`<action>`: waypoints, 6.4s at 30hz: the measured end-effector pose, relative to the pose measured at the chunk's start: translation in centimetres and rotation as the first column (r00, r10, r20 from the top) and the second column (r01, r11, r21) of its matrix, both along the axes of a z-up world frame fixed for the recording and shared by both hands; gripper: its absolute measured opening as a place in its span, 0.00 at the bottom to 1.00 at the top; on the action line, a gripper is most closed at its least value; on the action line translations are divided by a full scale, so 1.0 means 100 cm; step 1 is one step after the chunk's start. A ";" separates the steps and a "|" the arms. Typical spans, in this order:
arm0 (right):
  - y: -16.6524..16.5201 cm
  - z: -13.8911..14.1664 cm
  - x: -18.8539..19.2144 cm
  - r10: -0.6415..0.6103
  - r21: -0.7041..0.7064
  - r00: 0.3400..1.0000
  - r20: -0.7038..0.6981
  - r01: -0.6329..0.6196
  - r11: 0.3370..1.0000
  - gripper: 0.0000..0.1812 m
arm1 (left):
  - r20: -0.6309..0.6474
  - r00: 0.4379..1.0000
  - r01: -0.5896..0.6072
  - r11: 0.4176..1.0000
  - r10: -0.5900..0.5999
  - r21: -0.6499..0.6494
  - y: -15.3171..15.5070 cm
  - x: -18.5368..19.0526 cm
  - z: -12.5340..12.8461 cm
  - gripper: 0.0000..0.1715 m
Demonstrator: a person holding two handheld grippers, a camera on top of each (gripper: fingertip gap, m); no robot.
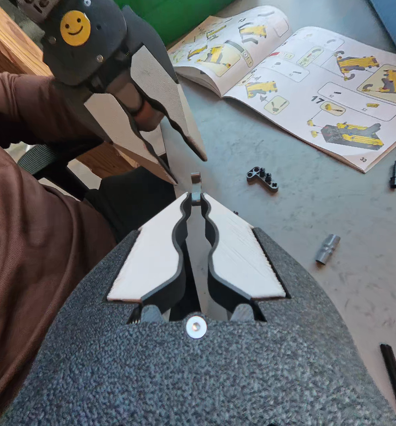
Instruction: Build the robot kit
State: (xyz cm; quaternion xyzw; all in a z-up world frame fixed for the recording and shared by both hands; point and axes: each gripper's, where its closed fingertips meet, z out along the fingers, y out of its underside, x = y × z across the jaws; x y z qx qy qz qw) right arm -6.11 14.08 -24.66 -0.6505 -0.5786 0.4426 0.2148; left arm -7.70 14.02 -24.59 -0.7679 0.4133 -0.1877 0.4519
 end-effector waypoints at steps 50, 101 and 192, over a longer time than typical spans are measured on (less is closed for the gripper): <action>0.015 0.052 -0.003 -0.057 0.362 0.985 -0.166 0.115 0.925 0.17 | 0.628 0.746 -0.033 0.954 0.223 -0.299 0.012 0.006 0.034 0.03; -0.069 0.028 0.043 0.340 0.648 0.869 0.359 -0.494 0.580 0.03 | 0.764 0.642 0.664 0.551 -0.072 -0.505 -0.091 0.058 0.035 0.01; 0.048 0.004 0.013 -0.036 0.490 0.994 -0.106 0.084 0.868 0.07 | 0.302 0.949 0.106 0.994 -0.094 -0.023 -0.057 0.017 -0.009 0.14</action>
